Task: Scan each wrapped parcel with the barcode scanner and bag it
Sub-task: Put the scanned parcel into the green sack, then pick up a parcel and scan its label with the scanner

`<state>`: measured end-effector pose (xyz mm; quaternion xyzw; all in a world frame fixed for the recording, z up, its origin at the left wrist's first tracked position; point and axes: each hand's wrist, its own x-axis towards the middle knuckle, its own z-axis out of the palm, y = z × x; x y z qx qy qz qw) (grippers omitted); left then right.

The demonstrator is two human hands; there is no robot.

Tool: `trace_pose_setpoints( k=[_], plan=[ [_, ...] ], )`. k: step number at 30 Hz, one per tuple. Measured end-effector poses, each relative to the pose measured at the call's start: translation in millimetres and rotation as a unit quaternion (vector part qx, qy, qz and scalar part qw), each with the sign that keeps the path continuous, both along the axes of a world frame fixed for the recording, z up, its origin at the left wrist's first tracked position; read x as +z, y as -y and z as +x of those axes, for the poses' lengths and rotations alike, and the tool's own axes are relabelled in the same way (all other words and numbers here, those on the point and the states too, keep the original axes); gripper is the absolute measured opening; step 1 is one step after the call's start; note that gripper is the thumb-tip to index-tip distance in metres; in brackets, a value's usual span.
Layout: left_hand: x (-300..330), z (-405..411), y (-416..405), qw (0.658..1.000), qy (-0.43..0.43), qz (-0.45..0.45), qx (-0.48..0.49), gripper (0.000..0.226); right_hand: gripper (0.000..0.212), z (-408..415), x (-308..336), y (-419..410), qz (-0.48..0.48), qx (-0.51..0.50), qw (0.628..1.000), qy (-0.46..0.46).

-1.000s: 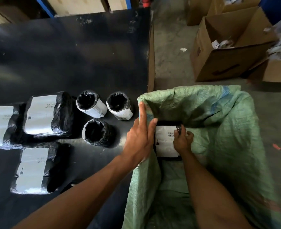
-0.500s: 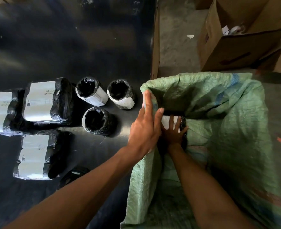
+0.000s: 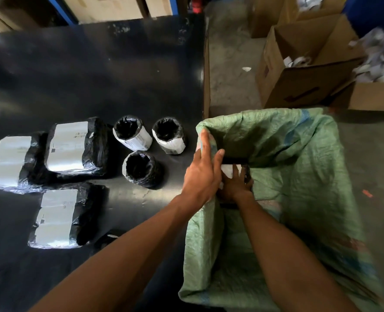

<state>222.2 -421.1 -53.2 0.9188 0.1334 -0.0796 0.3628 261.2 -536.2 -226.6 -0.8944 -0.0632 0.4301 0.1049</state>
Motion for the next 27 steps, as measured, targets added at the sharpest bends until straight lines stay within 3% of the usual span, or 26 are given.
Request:
trace_pose_setpoints(
  k=[6,15,23,27],
  plan=[
    [12.1,-5.9,-16.1,0.999,-0.03,-0.028,-0.014,0.071,0.077,-5.7,46.5,28.8,-0.01,-0.052,0.995,0.082],
    [34.6,-38.3,-86.8,0.996,-0.02,0.037,-0.084,0.076,0.072,-10.5,178.3,50.9,-0.022,-0.118,0.964,0.237],
    [61.3,-80.3,-192.9,0.993,0.033,0.099,-0.06,0.061,0.068,-49.0,273.4,-21.7,-0.021,-0.075,0.938,0.338],
    [62.8,-111.1,-258.5,0.992,0.059,0.109,-0.034,0.057,0.06,-84.5,292.9,-86.5,0.027,-0.042,0.921,0.387]
  ],
)
